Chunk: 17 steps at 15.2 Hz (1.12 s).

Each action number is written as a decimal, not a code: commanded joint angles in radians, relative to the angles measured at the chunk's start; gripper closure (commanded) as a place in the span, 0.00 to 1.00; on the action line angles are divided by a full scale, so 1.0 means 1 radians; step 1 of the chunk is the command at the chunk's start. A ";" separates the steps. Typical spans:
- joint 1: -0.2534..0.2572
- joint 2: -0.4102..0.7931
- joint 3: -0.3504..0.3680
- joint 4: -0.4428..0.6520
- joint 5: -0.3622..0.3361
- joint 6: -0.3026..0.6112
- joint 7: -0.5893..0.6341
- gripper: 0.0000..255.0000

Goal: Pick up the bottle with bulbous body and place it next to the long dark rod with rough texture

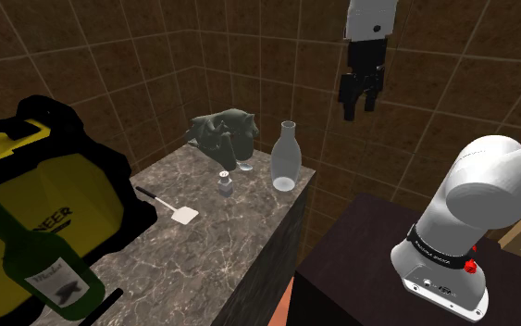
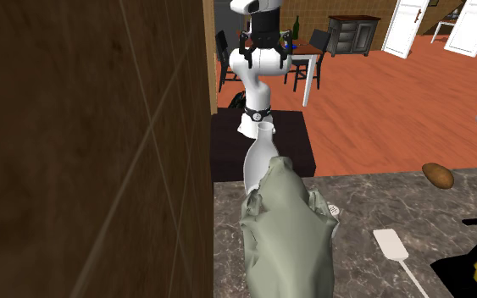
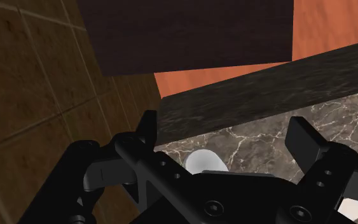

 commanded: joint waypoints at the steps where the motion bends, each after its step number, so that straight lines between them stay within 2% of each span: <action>1: 0.000 0.000 0.000 0.000 0.000 0.000 0.000 0.00; 10: 0.008 0.305 0.039 0.085 -0.041 0.277 -0.018 0.00; 17: 0.008 0.541 0.066 0.212 -0.089 0.424 -0.012 0.00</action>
